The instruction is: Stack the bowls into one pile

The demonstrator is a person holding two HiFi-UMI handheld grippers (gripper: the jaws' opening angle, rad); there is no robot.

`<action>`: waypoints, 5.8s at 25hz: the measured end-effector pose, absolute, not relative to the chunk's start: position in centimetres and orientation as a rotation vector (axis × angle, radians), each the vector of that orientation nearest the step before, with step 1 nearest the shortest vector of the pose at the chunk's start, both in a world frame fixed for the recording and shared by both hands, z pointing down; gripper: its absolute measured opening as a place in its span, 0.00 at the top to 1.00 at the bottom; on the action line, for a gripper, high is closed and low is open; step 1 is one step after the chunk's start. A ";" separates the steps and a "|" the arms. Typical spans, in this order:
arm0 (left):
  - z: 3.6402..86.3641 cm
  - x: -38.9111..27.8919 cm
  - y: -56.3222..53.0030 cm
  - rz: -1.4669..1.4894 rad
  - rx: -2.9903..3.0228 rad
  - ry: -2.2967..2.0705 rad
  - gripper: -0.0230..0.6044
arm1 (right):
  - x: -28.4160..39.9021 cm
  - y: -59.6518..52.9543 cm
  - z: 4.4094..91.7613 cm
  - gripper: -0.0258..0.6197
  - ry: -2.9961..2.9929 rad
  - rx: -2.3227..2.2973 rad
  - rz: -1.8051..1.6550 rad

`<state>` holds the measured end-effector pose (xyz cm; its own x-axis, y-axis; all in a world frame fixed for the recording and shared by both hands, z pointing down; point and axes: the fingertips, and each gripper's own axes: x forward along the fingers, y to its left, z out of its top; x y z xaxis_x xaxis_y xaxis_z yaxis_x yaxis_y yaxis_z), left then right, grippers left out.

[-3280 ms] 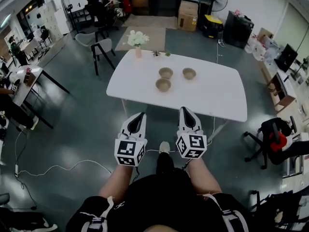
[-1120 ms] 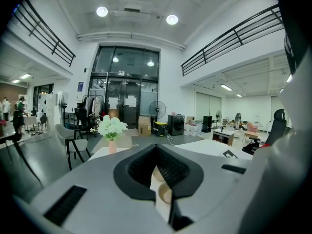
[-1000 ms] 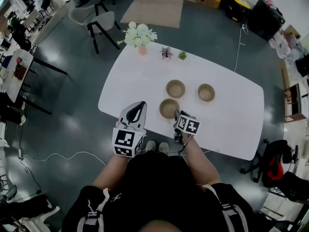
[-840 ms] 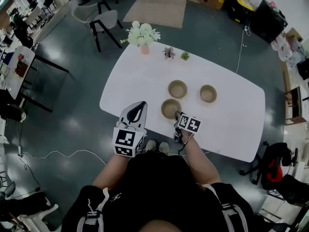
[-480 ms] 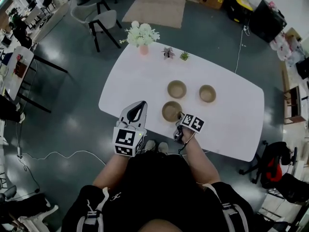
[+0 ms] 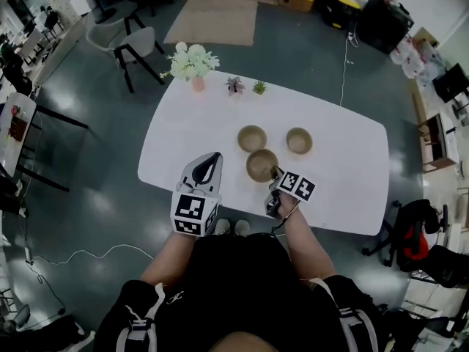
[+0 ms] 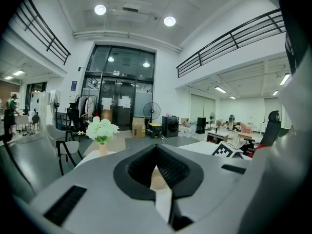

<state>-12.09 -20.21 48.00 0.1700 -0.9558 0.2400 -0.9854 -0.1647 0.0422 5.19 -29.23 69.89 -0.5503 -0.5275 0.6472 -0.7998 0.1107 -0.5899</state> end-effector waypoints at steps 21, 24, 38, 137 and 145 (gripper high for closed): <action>47.7 -7.7 -27.5 0.246 2.367 -1.790 0.94 | 17.8 -42.6 67.1 0.91 -1.998 1.718 1.374; 48.0 -7.8 -28.1 0.267 2.352 -1.798 0.94 | 18.3 -43.9 68.6 0.91 -1.958 1.721 1.392; 48.8 -9.0 -27.9 0.324 2.273 -1.850 0.94 | 17.7 -46.1 72.3 0.90 -1.862 1.679 1.278; 46.8 -29.6 -25.3 0.259 2.525 -1.541 0.94 | -5.7 -32.6 69.7 0.73 -1.920 1.974 1.328; 46.8 -29.7 -26.0 0.290 2.508 -1.568 0.94 | -5.0 -33.9 73.3 0.75 -1.780 1.979 1.633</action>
<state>-29.67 -26.04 46.78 0.4284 -0.8676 0.2526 -0.9005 -0.4330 0.0401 -4.98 -33.88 73.34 -0.1967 -0.7125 0.6735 -0.7324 -0.3500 -0.5841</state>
